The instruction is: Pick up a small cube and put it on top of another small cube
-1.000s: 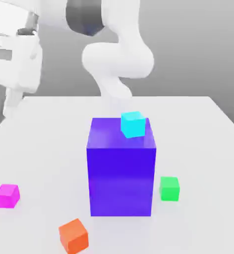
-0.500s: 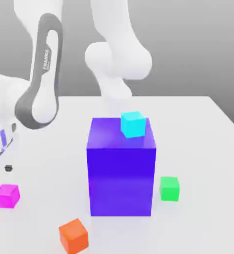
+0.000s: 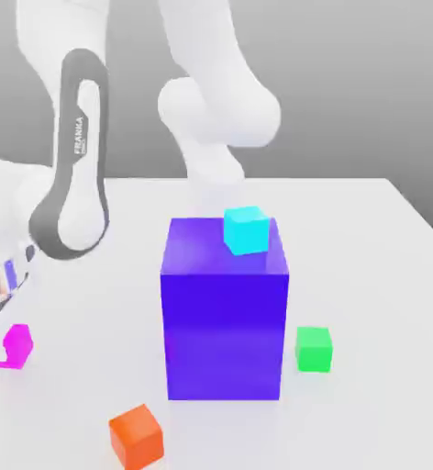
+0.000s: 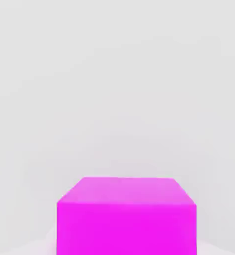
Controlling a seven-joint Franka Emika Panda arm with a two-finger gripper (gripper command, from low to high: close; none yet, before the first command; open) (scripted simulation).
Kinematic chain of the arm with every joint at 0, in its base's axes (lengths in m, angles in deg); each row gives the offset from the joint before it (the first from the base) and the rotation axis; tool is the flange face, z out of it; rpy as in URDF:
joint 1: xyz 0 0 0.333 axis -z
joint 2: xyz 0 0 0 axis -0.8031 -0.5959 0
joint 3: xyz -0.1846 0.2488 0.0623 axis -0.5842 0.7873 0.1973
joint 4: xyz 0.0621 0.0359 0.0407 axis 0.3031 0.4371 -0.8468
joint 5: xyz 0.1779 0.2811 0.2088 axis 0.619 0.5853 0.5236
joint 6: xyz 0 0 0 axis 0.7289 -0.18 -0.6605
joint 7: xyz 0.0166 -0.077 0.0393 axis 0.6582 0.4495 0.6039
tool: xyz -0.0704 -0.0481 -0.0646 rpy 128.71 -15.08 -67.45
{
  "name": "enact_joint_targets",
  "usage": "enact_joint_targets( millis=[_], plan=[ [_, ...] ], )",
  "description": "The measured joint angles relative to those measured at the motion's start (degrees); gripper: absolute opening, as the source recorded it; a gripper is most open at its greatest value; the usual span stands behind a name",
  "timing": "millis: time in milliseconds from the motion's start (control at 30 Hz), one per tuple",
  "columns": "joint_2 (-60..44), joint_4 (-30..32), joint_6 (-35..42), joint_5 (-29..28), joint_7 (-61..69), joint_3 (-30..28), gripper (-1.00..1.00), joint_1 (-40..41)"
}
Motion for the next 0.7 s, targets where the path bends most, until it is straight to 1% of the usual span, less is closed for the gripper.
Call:
enact_joint_targets(
  millis=[300,400,700],
  plan=[
    [-6.6,-13.8,12.7,-2.8,9.5,3.6,-1.0,-0.5],
    [-6.0,-13.9,14.0,-4.6,14.1,5.9,-1.0,-2.0],
    [-1.1,-10.0,15.2,-8.8,30.3,14.4,-1.0,-7.2]
  ],
)
